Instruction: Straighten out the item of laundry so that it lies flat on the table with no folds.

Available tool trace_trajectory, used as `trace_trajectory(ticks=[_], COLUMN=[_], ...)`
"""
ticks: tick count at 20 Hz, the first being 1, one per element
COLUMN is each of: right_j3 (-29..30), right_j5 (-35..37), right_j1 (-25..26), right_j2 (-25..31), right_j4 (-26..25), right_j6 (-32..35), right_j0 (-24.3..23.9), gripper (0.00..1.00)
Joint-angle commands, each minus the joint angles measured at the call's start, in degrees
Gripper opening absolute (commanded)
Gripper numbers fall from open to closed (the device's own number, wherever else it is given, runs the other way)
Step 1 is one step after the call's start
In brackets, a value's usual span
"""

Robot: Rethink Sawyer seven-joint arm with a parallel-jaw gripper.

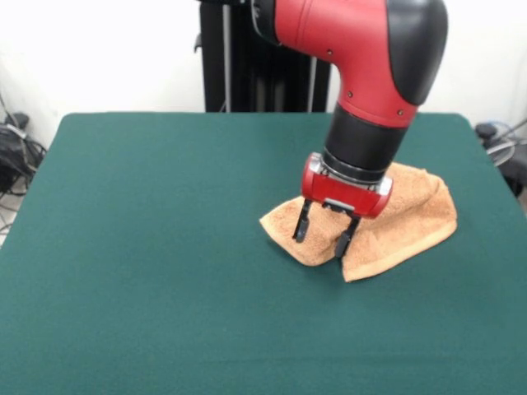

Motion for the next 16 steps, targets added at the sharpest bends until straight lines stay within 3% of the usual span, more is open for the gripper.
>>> trace_trajectory(ticks=[1,16], right_j3=[5.4,8.3], right_j5=[-0.9,1.5], right_j1=[1.4,-0.5], right_j2=[3.8,5.4], right_j4=[-2.5,-1.9], right_j6=[11.2,10.7], right_j0=[1.9,1.8], gripper=[1.0,1.0])
